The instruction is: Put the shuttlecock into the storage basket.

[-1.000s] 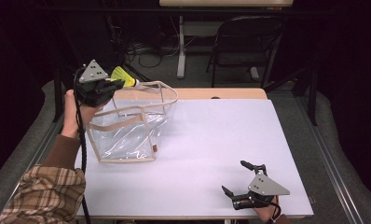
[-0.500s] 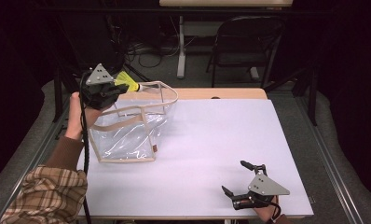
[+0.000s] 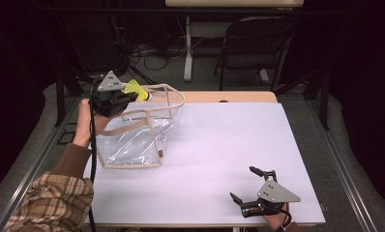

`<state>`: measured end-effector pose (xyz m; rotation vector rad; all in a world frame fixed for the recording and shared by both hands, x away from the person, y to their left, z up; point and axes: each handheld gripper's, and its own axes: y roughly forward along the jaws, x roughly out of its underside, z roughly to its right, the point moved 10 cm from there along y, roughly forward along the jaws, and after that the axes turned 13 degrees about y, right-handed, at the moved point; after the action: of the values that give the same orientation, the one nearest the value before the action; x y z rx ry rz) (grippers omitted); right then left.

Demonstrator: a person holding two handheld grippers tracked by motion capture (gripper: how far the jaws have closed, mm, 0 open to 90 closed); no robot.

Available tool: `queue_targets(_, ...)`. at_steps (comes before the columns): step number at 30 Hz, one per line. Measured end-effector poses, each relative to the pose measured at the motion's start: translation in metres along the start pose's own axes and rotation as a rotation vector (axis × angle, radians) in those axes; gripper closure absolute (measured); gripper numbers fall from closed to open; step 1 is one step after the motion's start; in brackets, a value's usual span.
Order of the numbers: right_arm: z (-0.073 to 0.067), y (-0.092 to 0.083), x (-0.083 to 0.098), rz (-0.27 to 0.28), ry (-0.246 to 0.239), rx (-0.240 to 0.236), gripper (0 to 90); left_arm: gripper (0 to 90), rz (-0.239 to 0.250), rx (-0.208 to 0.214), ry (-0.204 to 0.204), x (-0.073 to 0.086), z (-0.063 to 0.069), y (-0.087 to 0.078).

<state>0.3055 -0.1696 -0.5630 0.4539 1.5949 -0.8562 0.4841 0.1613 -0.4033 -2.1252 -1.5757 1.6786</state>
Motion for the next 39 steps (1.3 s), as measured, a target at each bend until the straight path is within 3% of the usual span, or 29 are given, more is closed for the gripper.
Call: queue_targets(39, 0.000, 0.000, 0.000, -0.002, 0.001, -0.001, 0.2, 89.4, -0.054, 0.044, -0.018, 0.008, 0.006, 0.026)
